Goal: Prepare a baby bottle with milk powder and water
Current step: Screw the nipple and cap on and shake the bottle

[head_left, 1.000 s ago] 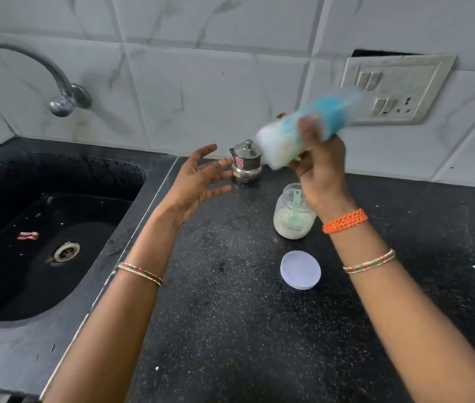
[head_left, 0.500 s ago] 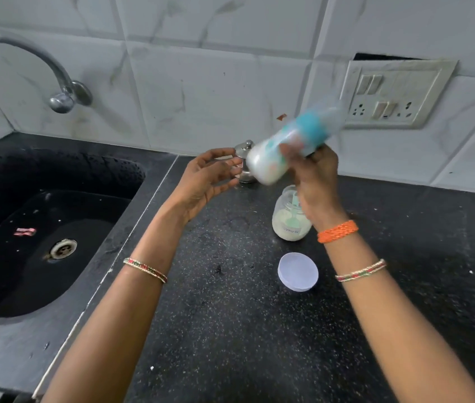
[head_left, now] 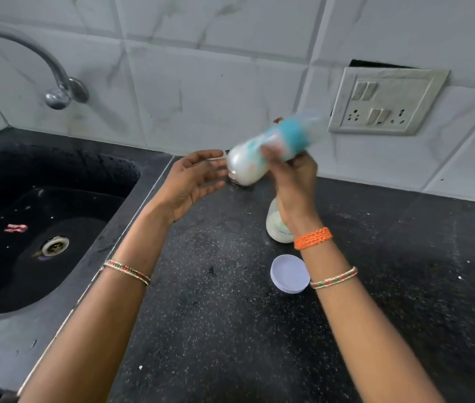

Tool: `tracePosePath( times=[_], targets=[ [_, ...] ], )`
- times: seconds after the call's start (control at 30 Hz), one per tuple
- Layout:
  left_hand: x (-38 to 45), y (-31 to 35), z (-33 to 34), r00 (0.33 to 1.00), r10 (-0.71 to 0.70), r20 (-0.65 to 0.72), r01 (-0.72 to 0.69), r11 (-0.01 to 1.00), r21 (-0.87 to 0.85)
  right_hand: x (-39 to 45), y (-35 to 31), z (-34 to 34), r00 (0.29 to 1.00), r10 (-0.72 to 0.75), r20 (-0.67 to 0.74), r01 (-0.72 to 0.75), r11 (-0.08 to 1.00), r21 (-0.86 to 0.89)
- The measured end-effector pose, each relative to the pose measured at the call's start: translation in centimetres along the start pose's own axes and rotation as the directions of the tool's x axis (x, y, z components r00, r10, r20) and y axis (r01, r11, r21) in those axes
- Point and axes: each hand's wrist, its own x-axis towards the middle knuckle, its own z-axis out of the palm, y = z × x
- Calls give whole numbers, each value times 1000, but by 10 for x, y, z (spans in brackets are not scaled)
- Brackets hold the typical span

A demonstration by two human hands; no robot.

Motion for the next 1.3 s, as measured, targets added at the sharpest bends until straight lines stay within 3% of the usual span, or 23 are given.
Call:
tracePosePath(
  times=[0.03, 0.07, 0.13, 0.17, 0.2, 0.27, 0.3, 0.33, 0.4, 0.43, 0.5, 0.53, 0.57, 0.6, 0.67, 0.73, 0.8, 0.9, 1.0, 1.17, 1.3],
  targets=[
    [0, 0, 0, 1000, -1, -15, 1, 1000, -19, 2, 2, -1, 998, -29, -50, 33, 997, 65],
    [0, -1, 2, 1000, -12, -28, 11, 1000, -18, 2, -5, -3, 998, -64, 6, 64, 998, -5],
    [-1, -4, 9, 999, -40, -27, 41, 999, 29, 7, -12, -4, 926, 50, 374, 84, 939, -333],
    [-2, -5, 12, 999, -51, -14, 51, 998, 44, 10, -16, -7, 897, 72, 436, 105, 924, -368],
    [-2, -5, 14, 999, -55, -1, 54, 998, 40, 19, -21, -9, 915, 27, 403, 113, 941, -319],
    [-3, -5, 13, 998, -51, 23, 51, 999, -9, 31, -32, -12, 993, -90, 75, 86, 995, 53],
    [-3, -4, 13, 998, -52, 26, 53, 998, -37, 38, -32, -16, 995, -86, -51, 95, 975, 199],
    [-3, -4, 13, 998, -59, 27, 61, 996, -60, 39, -35, -15, 996, -30, -79, 49, 967, 250],
    [-2, -5, 16, 997, -77, 23, 78, 995, -69, 32, -31, -15, 979, 101, 179, -113, 992, 63],
    [0, -5, 17, 997, -79, 21, 80, 995, -64, 28, -26, -17, 963, 144, 229, -148, 989, 4],
    [1, -3, 17, 997, -68, 32, 70, 994, -79, 29, -25, -17, 989, 126, 81, -140, 970, 200],
    [1, -2, 16, 997, -64, 44, 68, 994, -91, 30, -25, -18, 989, 147, -12, -128, 900, 416],
    [0, -2, 16, 996, -72, 54, 77, 992, -99, 33, -23, -23, 985, 156, -67, -102, 857, 504],
    [-1, -4, 16, 994, -89, 60, 94, 991, -100, 33, -27, -26, 987, 157, -29, -118, 841, 528],
    [-1, -6, 19, 987, -144, 75, 150, 986, -75, 28, -25, -30, 967, 185, 175, -219, 955, 198],
    [-1, -5, 25, 970, -204, 131, 214, 975, -65, 25, -16, -30, 971, 152, 185, -147, 988, -43],
    [-4, -2, 30, 939, -264, 222, 287, 955, -77, 25, -15, -25, 990, 105, 90, -98, 992, -75],
    [-8, -6, 31, 912, -298, 281, 327, 943, -60, 26, -12, -23, 961, 165, 220, -117, 970, -214],
    [-9, -9, 28, 923, -279, 266, 324, 935, -144, 25, -7, -19, 947, 215, 239, -136, 942, -306],
    [-9, -12, 34, 963, -213, 165, 254, 921, -296, 22, -3, -5, 956, 238, 169, -145, 891, -431],
    [-10, -13, 36, 991, -120, -65, 110, 983, -147, 22, 2, 6, 985, 99, 140, -16, 865, -501]
  ],
)
